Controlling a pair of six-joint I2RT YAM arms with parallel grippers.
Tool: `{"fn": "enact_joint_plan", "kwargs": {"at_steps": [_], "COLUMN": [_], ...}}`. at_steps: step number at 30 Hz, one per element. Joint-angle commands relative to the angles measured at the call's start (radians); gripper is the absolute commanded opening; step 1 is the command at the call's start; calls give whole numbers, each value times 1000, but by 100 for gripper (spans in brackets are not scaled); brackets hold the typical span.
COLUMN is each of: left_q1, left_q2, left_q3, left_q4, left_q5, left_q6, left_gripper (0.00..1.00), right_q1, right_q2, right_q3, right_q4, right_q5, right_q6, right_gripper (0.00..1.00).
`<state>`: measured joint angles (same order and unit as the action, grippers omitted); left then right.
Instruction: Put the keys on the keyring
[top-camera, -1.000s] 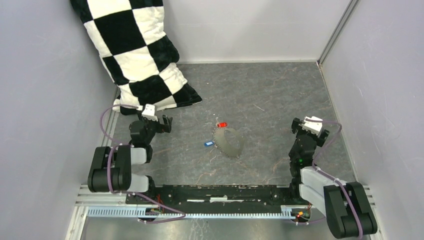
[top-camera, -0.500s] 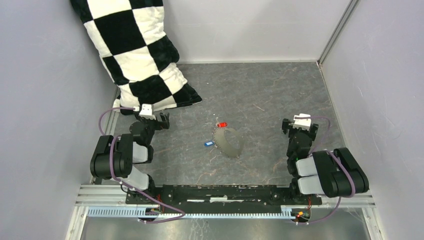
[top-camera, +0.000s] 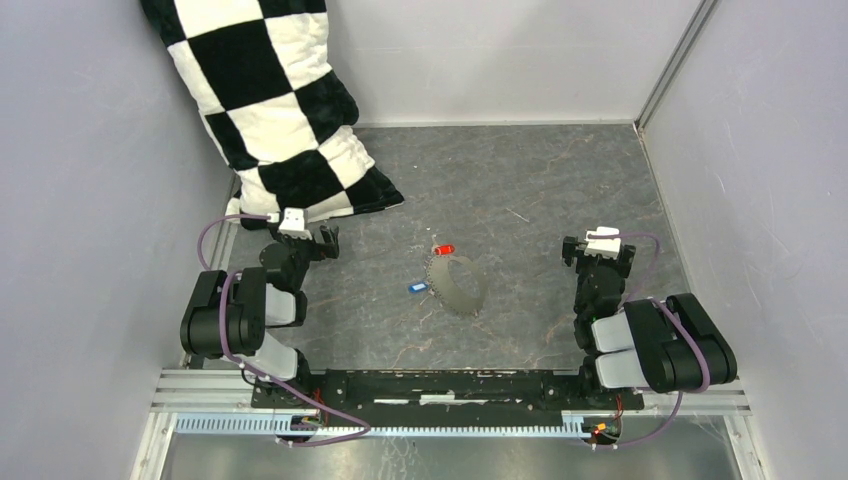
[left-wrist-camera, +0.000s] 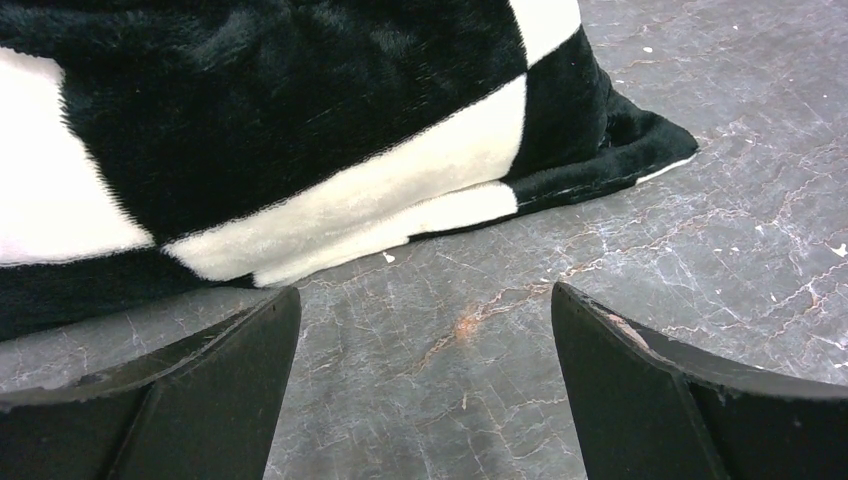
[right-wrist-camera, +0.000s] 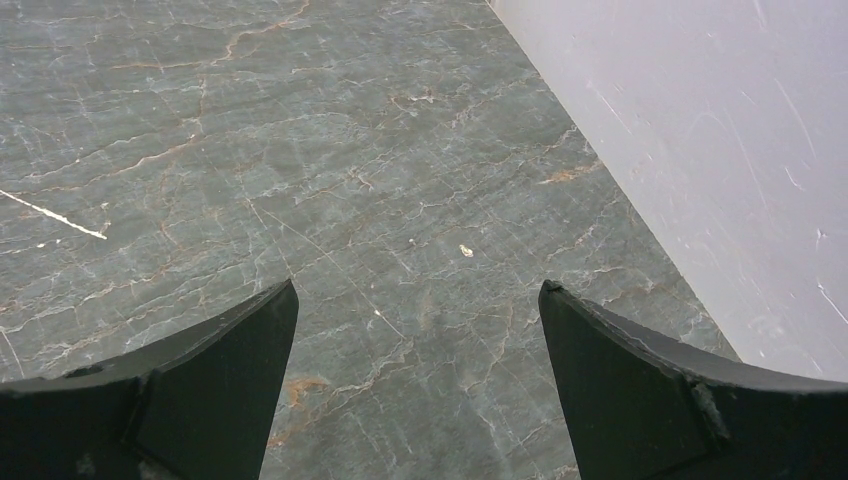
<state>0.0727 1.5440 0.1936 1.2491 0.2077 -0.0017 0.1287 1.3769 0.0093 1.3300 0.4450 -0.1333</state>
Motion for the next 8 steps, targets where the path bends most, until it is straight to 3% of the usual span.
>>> {"fn": "enact_joint_plan", "kwargs": {"at_steps": [1,8], "left_q1": [6,-33], "left_q2": [1,-6], "left_q3": [15,27], "left_q4": [13,-25], "left_q5": [-27,-87], "left_q6": [-38,-18], "left_gripper": [100,100], "right_q1": [-2,-2], "right_q2": [-10,-10], "right_q3": [-94,-94], "right_q4": [64,63], "right_q5": [-7,-8], "right_q6": [-12,-12], "right_gripper": [98,98]}}
